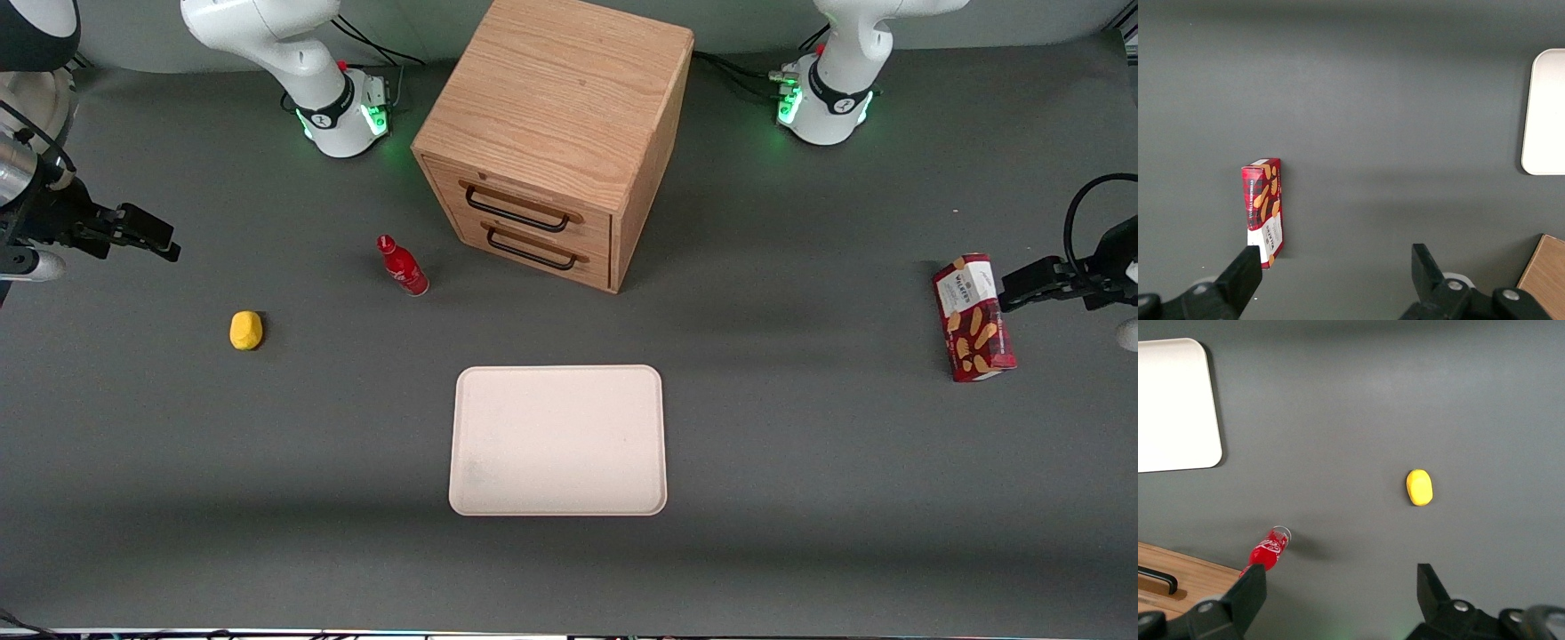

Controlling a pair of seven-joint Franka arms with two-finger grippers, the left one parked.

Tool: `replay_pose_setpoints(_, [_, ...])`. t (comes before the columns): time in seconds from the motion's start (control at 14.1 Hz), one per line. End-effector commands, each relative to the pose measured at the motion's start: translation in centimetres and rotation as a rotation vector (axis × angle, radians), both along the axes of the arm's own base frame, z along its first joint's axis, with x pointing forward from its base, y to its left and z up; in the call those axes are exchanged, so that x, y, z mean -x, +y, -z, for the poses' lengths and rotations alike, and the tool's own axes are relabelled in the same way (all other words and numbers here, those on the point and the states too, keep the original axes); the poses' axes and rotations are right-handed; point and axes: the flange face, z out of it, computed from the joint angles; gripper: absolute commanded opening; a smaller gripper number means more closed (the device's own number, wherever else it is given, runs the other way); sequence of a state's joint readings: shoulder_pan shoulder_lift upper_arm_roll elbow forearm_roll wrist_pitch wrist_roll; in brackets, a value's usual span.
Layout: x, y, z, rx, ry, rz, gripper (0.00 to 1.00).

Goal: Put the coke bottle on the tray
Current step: 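Move the right gripper toward the red Coca-Cola bottle beside the cabinet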

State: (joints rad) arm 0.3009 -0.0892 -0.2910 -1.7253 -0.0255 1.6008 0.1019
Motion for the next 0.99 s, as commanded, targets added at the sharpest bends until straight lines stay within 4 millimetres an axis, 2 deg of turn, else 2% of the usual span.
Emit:
replay_pose_setpoints(0.0, [0.3, 0.1, -1.0, -0.009, 0.002, -0.025, 1.00])
replay_pose_setpoints(0.21, [0.1, 0.8, -0.3, -0.032, 0.015, -0.015, 1.00])
replay_pose_setpoints(0.5, [1.5, 3.6, 2.9, -0.087, 0.083, -0.038, 1.00])
replay_pose_setpoints(0.57, [2.5, 5.9, 4.0, -0.081, 0.105, -0.070, 1.00])
replay_pose_setpoints(0.71, [4.6, 7.7, 5.8, -0.071, 0.084, -0.043, 1.00])
replay_pose_setpoints(0.78, [6.1, 9.2, 6.8, -0.069, 0.060, -0.074, 1.00])
replay_pose_setpoints(0.92, [8.3, 10.6, 9.2, -0.063, 0.041, -0.070, 1.00])
